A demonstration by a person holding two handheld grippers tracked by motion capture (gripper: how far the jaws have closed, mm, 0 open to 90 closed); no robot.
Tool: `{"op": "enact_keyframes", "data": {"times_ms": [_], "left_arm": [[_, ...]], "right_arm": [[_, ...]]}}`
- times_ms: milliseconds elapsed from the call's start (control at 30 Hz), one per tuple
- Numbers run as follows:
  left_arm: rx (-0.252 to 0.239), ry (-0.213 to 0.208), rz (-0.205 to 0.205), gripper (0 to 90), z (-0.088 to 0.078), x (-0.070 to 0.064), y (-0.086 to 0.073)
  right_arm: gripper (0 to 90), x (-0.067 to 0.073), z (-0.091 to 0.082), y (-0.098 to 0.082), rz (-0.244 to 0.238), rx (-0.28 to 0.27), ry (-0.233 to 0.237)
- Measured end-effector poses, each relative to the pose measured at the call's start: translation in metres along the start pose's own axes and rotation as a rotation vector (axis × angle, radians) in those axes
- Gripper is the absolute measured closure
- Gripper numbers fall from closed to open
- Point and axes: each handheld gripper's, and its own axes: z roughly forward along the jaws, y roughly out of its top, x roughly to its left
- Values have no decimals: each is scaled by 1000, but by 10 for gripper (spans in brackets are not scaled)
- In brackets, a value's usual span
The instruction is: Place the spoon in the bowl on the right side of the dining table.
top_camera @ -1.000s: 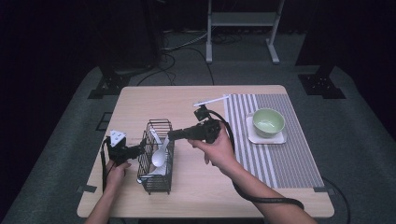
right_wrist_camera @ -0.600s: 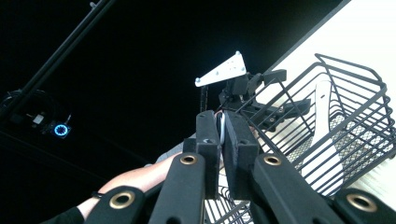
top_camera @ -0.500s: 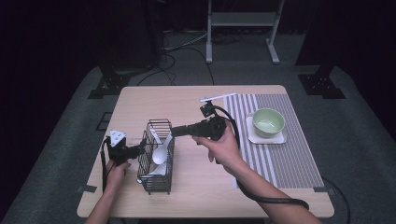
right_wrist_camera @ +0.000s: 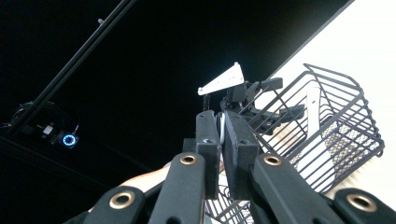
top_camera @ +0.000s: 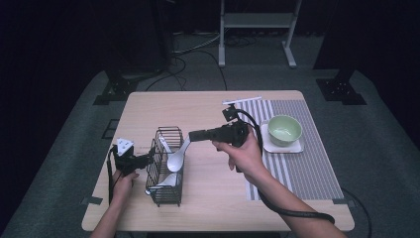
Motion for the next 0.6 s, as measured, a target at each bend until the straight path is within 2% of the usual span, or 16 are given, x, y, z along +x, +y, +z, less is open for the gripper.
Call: {"op": "enact_keyframes", "data": {"times_ms": [200,600], "left_arm": [[0,0,-1,16,0,0,0],[2,0,-2,16,0,0,0]], "right_arm": [[854,-1,-10,0,15,-18,12],[854,-5,-29,-1,27,-43,-3]]}}
